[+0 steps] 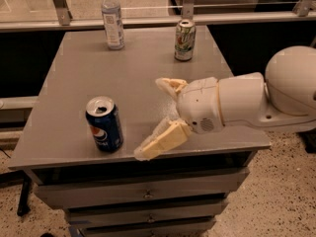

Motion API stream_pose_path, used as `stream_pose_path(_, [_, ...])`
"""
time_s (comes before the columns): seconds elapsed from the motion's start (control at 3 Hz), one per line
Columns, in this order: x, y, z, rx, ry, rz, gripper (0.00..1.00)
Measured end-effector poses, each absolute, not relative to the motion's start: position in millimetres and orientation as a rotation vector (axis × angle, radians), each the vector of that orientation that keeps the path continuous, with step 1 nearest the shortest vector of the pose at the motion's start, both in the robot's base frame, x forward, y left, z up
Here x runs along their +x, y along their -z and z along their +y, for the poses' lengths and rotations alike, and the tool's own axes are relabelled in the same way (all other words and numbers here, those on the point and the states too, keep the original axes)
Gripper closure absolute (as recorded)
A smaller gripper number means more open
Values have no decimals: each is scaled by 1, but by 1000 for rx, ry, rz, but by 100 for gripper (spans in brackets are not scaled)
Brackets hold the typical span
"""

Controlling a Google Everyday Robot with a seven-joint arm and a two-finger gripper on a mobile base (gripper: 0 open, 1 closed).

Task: Knock pepsi can over

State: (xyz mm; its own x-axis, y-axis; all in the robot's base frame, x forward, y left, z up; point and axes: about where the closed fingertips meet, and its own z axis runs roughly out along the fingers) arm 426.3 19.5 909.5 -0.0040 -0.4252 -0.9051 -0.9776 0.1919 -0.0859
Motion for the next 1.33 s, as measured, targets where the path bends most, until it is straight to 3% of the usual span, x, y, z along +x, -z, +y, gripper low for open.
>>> stream_pose_path(0.67, [440,-901,91,-1295,-893,1421,0])
stream_pose_path(1.33, [456,-874,112,-1242,-933,1413,0])
